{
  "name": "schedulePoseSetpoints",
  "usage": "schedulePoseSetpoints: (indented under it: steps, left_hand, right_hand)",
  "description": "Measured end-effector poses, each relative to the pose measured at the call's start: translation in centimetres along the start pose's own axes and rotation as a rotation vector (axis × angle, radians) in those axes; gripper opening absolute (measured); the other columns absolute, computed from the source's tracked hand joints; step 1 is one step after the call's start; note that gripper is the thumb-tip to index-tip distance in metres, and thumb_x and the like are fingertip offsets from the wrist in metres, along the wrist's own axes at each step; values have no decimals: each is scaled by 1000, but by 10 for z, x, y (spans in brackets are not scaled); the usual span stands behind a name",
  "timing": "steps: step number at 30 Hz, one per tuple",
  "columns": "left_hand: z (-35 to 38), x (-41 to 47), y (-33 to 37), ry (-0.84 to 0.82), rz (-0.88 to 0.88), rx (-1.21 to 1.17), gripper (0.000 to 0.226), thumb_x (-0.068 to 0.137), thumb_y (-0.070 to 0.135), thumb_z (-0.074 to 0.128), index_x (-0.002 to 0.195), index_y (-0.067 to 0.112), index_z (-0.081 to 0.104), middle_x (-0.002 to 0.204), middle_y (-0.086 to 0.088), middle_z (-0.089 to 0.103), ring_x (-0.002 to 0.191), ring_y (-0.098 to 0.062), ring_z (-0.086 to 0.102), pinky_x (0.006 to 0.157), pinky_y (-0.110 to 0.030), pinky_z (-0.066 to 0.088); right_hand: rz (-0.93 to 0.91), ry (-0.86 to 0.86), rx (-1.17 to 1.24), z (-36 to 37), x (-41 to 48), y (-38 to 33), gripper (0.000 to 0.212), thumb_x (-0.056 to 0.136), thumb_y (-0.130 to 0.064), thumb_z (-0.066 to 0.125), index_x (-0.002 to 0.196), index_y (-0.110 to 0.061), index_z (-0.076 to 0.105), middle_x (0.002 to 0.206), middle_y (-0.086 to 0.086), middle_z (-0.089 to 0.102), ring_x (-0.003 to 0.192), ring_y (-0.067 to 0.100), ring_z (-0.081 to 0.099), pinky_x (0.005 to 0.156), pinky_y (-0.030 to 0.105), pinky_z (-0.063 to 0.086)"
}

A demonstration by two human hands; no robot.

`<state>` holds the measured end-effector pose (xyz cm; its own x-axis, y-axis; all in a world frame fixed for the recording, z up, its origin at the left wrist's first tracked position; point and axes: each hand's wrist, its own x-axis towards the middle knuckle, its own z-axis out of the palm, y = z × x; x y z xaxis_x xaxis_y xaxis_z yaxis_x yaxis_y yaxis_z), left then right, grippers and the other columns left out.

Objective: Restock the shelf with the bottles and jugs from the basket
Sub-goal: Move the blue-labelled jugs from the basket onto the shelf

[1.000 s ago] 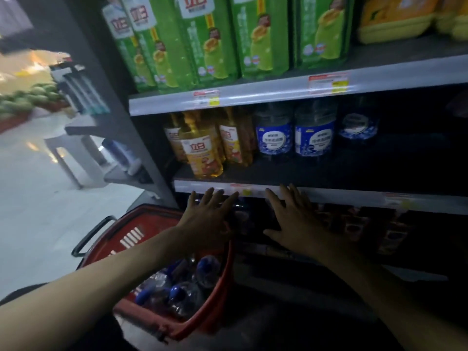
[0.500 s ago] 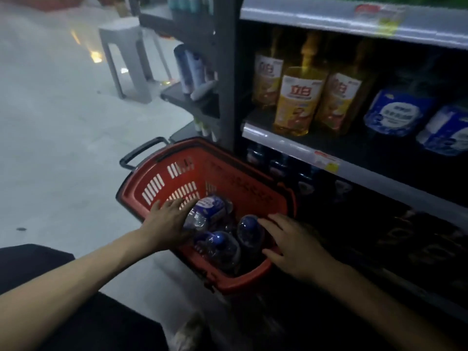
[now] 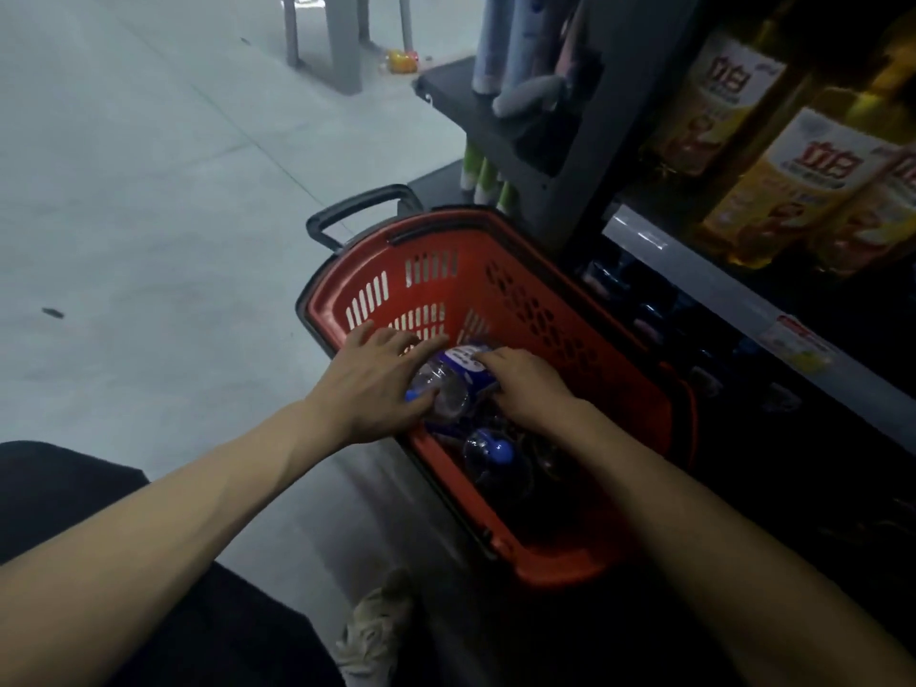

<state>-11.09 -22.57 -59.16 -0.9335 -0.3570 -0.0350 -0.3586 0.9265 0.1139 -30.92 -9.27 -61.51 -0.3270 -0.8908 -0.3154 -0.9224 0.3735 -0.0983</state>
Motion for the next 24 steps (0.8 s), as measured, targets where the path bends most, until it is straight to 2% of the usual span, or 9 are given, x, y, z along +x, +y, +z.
schedulePoseSetpoints:
  steps: [4,7,9,11,13,18,20,24]
  left_hand:
    - [2,1,1,33,-38,-7,73,93,65,30,158,32,36,142,-5,60,134,-26,51,120,-47,29]
    - [3,1,3,53,-67,-10,70,93,62,33,155,30,42,139,-6,62,135,-27,51,122,-47,27]
    - [3,0,6,60,-78,3,67,92,59,35,152,31,48,136,-8,64,134,-29,52,120,-49,29]
    - [4,1,8,56,-89,5,64,92,57,38,149,31,52,135,-8,65,133,-30,53,119,-51,30]
    - [4,1,9,48,-98,1,63,91,56,40,148,31,53,137,-7,64,135,-29,52,119,-51,30]
    - [5,3,10,37,-102,17,62,92,54,40,149,33,51,144,-7,60,141,-30,45,120,-51,25]
    - [5,4,9,33,-101,17,63,93,56,37,151,33,48,148,-7,57,144,-29,42,122,-50,23]
    - [4,4,11,17,-103,18,62,93,55,38,149,32,51,150,-8,54,146,-30,40,122,-51,24]
  right_hand:
    - [-106,-60,-58,15,40,-13,67,87,-22,70,149,-23,43,146,8,52,130,34,52,102,43,49]
    - [-169,-134,-155,35,61,-19,90,82,-33,75,155,-21,25,150,17,41,138,38,40,107,48,43]
    - [-182,-129,-192,51,69,-18,100,76,-39,79,149,-20,13,149,17,39,137,38,39,105,50,45]
    - [-188,-85,-222,62,73,-14,105,68,-52,83,143,-19,17,144,17,45,131,37,46,102,50,45]
    - [-256,-27,-203,70,76,-10,105,68,-59,78,148,-14,27,142,17,49,130,38,50,104,51,45]
    - [-507,138,-151,78,77,-2,82,83,-50,66,151,-16,33,144,22,46,131,43,46,108,55,41]
    - [-517,125,-86,76,81,-3,81,81,-47,70,147,-15,36,138,22,50,124,42,50,104,55,44]
    - [-403,32,53,55,95,-13,97,68,-37,86,149,-20,36,131,13,55,118,33,55,100,48,48]
